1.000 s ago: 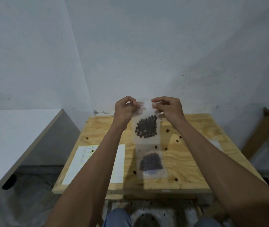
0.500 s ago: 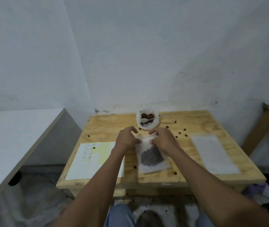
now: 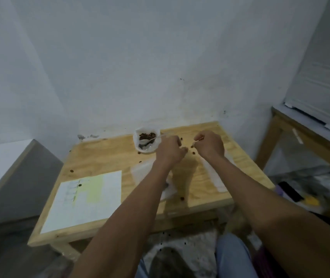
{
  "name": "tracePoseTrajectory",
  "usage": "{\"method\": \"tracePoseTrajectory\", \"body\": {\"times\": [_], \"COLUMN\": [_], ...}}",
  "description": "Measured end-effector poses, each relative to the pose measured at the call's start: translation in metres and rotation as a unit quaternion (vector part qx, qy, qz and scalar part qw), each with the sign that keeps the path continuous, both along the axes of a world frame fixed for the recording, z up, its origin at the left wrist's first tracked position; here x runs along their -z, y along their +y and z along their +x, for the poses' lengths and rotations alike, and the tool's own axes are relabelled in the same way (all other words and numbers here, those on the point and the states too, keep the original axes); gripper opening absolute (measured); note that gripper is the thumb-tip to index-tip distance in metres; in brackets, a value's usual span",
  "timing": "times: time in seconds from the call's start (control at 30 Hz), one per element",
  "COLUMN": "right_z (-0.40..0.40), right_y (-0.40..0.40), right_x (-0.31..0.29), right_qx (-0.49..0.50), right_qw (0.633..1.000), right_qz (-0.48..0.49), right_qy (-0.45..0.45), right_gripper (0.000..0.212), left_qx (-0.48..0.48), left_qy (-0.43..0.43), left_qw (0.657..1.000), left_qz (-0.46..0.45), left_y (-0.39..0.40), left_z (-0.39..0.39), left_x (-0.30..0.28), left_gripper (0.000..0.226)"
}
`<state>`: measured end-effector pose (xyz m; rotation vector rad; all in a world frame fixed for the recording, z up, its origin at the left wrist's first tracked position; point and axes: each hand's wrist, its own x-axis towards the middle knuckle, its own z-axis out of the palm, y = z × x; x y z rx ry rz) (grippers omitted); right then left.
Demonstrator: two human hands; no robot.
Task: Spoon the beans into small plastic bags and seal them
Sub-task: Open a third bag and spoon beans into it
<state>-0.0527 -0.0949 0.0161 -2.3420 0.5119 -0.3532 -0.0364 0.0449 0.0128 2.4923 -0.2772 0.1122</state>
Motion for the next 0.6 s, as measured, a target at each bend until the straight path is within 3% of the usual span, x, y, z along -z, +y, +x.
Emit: {"method": "tracePoseTrajectory", "body": {"times": [0.1, 0.27, 0.6], "right_z": [-0.012, -0.031, -0.042], "right_y": [-0.043, -0.071, -0.062], "right_x": [0.006, 0.026, 0.026], "right_qx": [0.061, 0.073, 0.058], "right_qw": [0.997, 0.989, 0.985], "right_qz": [-0.015, -0.034, -0.112], "right_qy": [0.033, 0.127, 0.118], "right_gripper": [0.007, 0.030, 0.026], "left_qx": [0.006, -0.025, -0.072], "left_qy": [0.048, 0.080, 0.040], "left_qw": [0.999, 0.996, 0.997], "left_qz": [0.012, 0.003, 0.005], "left_y": [-0.044, -0.081, -0.095], "left_z": [-0.007, -0.024, -0.031], "left_x": [0.006, 0.020, 0.014], "left_gripper": [0.039, 0.040, 0.013]}}
